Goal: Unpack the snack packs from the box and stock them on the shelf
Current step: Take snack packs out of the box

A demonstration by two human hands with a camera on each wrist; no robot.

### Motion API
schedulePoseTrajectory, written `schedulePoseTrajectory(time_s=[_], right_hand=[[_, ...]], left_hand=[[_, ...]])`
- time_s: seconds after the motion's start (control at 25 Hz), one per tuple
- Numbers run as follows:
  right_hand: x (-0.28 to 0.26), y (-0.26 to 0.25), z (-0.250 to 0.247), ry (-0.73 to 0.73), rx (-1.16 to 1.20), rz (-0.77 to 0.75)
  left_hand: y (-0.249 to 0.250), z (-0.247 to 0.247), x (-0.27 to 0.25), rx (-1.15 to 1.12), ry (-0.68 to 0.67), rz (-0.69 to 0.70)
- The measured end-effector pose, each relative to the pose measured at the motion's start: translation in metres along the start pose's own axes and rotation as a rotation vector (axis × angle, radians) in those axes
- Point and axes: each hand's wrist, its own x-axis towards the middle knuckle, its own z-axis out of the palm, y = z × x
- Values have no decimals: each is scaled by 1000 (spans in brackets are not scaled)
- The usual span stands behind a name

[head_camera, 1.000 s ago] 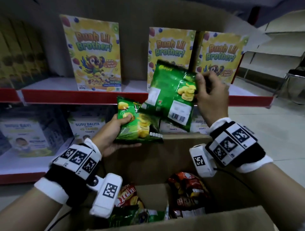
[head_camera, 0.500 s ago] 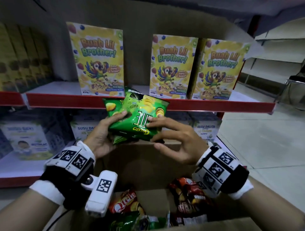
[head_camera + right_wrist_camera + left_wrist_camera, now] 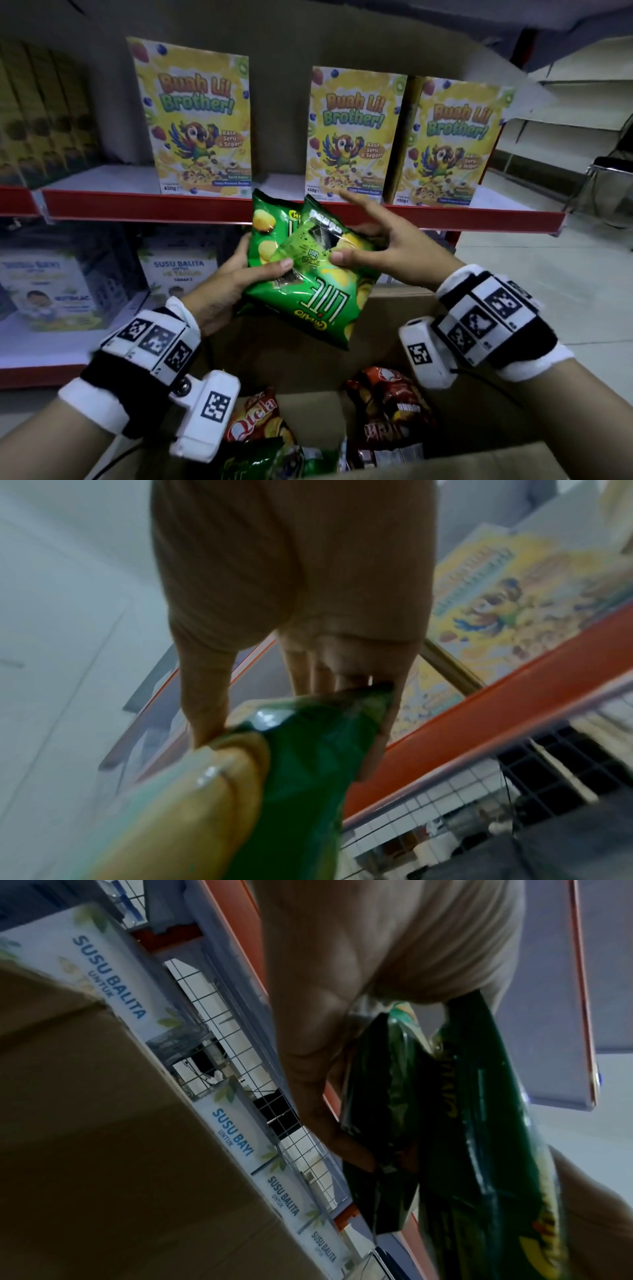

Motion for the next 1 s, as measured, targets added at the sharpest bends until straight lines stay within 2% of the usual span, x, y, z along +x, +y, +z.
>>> schedulePoseTrajectory(time_s=[0.08,0.2,0.32,0.4,0.48,0.6,0.68,0.84,1.0], right_hand=[[1,0,-3,19,89,62],[1,-2,-15,196,421,112],[1,-2,-20,253,931,126],[2,-3,-11,235,1074,160],[4,-4,5,208,1068,191],[4,-5,26,184,839,192],[3,-8,22,124,753,176],[0,-10,0,79,700,170],[0,-3,11,141,602,146]], left_hand=[[1,3,1,-78,51,0],[10,1,2,-185,157,7],[13,4,-3,-232,105,56],[12,12,-6,-263,72,66],[9,20,-4,-270,85,125],[9,27,2,-279,235,177],[8,22,6,-255,295,188],[4,10,6,-133,281,211],[4,9,2,-122,152,181]])
